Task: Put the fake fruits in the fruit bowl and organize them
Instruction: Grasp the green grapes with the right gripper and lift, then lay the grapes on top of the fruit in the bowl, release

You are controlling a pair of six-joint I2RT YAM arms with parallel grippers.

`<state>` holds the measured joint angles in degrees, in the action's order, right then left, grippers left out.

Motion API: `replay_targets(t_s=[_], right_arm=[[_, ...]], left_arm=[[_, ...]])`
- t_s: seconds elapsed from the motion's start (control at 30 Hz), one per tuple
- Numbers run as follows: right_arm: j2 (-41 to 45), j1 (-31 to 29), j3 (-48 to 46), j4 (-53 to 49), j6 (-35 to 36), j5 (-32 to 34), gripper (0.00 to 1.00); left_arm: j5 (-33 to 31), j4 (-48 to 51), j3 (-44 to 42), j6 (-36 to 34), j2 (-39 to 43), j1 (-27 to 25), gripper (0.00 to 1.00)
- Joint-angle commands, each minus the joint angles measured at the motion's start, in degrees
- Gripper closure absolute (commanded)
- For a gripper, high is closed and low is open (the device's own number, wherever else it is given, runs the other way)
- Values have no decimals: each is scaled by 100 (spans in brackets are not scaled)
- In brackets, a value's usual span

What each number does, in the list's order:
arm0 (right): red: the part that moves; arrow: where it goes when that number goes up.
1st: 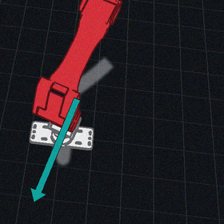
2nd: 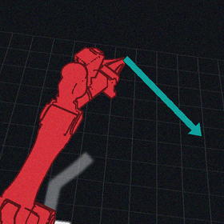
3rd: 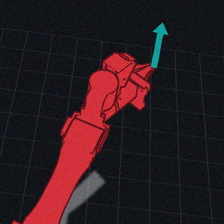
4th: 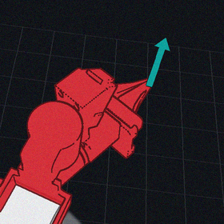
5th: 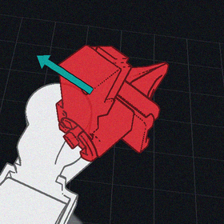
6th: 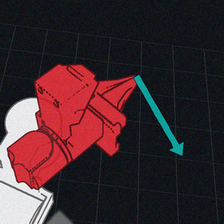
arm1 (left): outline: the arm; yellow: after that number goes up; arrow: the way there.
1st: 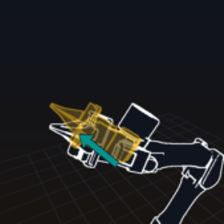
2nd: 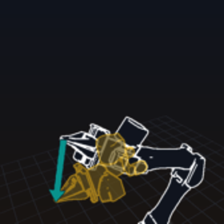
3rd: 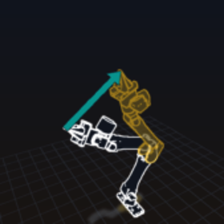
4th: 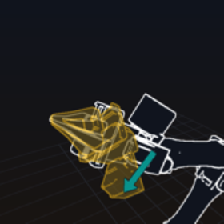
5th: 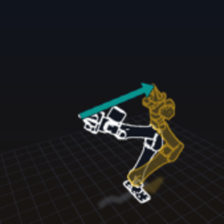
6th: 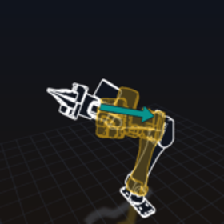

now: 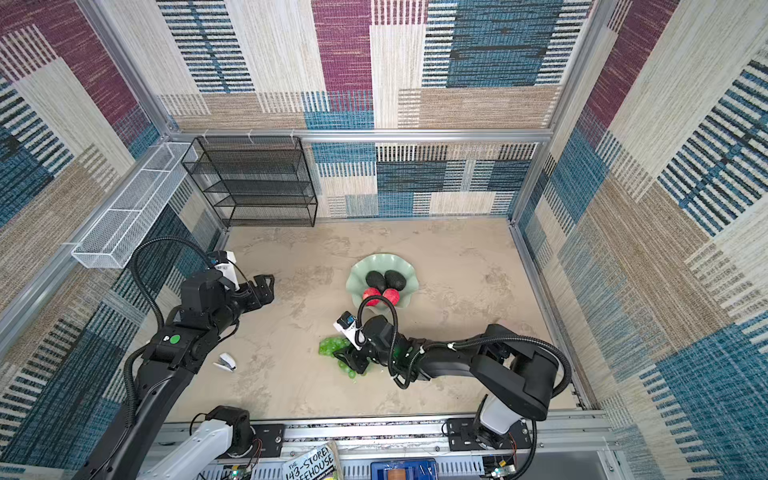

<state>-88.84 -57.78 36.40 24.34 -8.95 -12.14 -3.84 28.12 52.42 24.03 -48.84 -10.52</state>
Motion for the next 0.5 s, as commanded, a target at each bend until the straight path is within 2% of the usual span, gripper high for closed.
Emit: replay_targets(t_s=[0.0,0.13,0.3,0.47], right_arm=[[274,36,170,290,-166,263,58],[518,319,531,-106,-113,325,58],[719,1003,890,-315,37,100,58],[588,1669,1158,-419,321,205,58]], left_arm=[[80,62,76,5,-12,12,10],[96,91,143,-24,-33,15,10],[134,89,197,-38,-55,25,10],[154,145,283,-94,-49,33,10]])
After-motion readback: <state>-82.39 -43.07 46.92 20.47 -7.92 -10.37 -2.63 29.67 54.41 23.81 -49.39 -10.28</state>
